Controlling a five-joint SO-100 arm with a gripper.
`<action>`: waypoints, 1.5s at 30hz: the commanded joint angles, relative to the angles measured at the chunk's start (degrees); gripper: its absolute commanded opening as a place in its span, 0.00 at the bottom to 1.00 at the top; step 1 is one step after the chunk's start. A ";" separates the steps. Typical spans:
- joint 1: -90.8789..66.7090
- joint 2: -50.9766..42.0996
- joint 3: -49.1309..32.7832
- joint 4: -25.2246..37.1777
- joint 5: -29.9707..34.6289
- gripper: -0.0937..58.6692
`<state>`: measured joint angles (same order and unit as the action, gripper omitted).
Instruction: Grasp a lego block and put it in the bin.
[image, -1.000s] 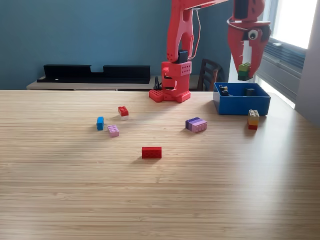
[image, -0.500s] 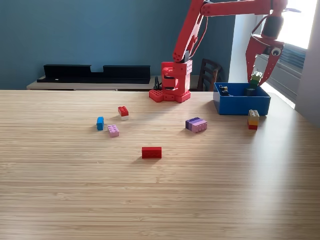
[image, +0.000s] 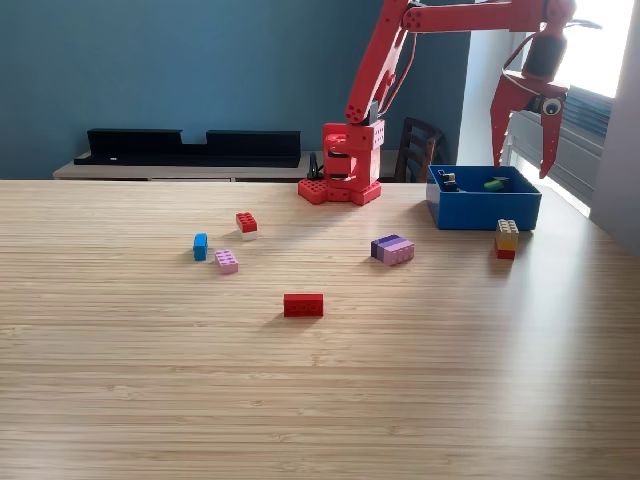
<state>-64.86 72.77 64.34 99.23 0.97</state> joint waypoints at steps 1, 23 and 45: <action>-1.23 1.41 -0.70 2.72 -0.18 0.50; 40.87 2.20 -10.72 2.55 7.38 0.00; 64.51 1.49 -19.69 2.37 3.69 0.00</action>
<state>-0.79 72.77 48.08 99.23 4.92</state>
